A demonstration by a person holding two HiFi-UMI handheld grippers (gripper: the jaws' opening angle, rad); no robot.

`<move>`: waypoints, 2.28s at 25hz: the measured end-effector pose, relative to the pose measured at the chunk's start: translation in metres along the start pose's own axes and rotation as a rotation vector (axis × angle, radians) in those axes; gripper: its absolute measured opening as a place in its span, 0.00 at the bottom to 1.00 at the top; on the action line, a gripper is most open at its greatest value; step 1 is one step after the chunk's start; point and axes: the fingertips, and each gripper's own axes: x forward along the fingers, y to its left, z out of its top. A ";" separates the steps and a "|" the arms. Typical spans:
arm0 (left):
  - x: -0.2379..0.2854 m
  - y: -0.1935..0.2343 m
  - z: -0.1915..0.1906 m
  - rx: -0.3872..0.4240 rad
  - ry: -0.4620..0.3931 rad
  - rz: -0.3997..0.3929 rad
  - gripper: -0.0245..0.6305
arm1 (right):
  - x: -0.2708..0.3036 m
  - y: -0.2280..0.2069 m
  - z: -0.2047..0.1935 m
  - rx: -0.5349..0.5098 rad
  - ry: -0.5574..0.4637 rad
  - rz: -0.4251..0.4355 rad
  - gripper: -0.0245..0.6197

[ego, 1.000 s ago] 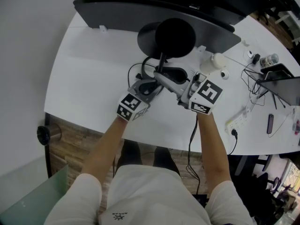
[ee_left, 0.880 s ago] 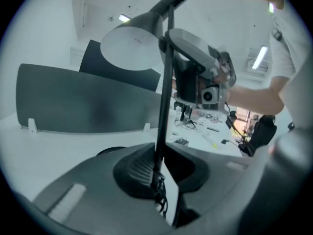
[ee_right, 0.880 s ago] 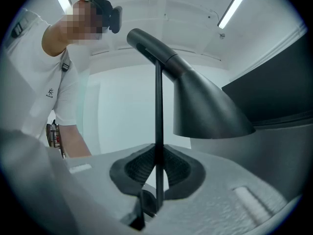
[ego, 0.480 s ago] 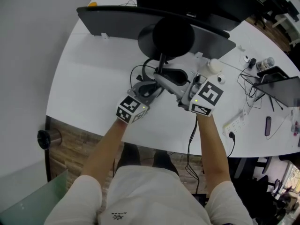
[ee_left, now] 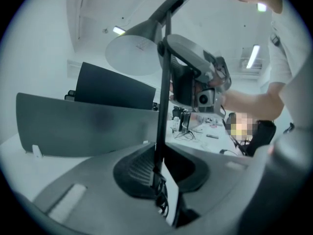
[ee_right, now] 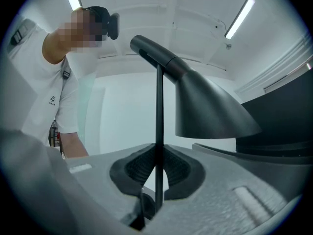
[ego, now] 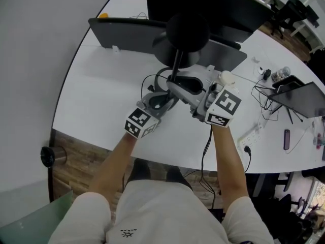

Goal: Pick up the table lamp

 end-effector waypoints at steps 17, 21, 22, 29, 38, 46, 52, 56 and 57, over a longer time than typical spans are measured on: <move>-0.012 -0.019 0.053 0.054 -0.051 0.013 0.11 | -0.011 0.014 0.055 -0.058 -0.016 0.001 0.10; -0.013 -0.021 0.061 0.052 -0.057 0.017 0.11 | -0.012 0.013 0.063 -0.055 -0.019 -0.004 0.10; -0.014 -0.021 0.063 0.052 -0.058 0.019 0.11 | -0.012 0.013 0.065 -0.056 -0.018 -0.004 0.10; -0.017 -0.024 0.079 0.057 -0.078 0.027 0.11 | -0.012 0.016 0.081 -0.076 -0.021 0.005 0.10; -0.024 -0.025 0.102 0.080 -0.104 0.032 0.11 | -0.011 0.017 0.105 -0.108 -0.010 -0.003 0.10; -0.035 -0.027 0.122 0.085 -0.130 0.033 0.11 | -0.007 0.022 0.125 -0.120 -0.025 0.001 0.10; -0.039 -0.029 0.140 0.088 -0.147 0.023 0.11 | -0.007 0.019 0.144 -0.128 -0.014 -0.019 0.10; -0.042 -0.031 0.154 0.097 -0.165 0.009 0.11 | -0.008 0.017 0.158 -0.130 -0.028 -0.023 0.11; -0.042 -0.031 0.157 0.099 -0.169 0.008 0.11 | -0.008 0.018 0.162 -0.132 -0.031 -0.022 0.11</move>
